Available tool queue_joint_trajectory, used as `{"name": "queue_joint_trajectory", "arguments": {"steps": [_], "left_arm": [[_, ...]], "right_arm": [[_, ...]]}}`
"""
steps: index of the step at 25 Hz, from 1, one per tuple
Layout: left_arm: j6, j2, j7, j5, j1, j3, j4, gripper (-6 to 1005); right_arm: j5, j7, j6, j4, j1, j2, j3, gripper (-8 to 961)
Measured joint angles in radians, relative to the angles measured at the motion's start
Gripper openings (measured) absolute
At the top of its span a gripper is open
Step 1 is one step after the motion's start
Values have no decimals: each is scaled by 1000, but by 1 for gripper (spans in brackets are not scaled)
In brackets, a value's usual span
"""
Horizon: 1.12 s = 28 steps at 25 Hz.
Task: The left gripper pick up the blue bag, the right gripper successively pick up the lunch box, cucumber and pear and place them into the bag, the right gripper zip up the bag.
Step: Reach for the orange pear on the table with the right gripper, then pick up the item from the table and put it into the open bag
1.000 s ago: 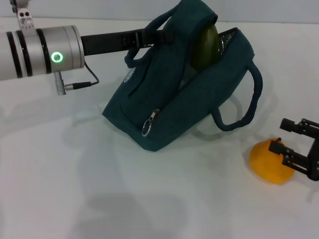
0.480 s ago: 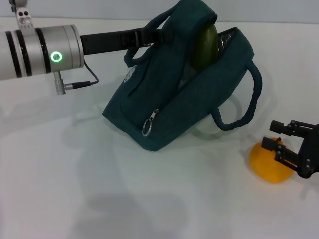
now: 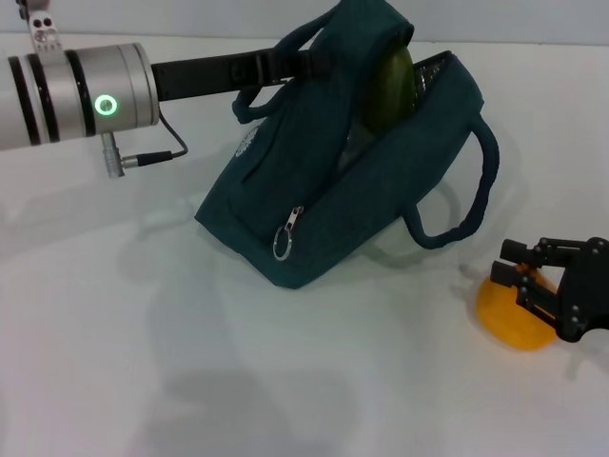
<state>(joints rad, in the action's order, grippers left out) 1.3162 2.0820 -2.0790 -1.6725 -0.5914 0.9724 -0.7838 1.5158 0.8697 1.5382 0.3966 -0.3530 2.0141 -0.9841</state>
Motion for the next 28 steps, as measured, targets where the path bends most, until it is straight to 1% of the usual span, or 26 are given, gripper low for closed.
{"name": "queue_joint_trajectory", "arguments": {"steps": [5,11,24,28], "left_arm": [[0,0,0,2,0,-1,-1,65],[0,0,0,2,-1,-1,0,64],[0,0,0,2,-3,-5,0,65],[0,-1,0,2,-1,-13,0,64]], "right_arm": [[-1,2,0,0,2,0,0,240],[-1,2,0,0,7,0,6,196],[-2,-21,4,1,15,0,7,197],[-10,-24,4,1,17,0,10,65]]}}
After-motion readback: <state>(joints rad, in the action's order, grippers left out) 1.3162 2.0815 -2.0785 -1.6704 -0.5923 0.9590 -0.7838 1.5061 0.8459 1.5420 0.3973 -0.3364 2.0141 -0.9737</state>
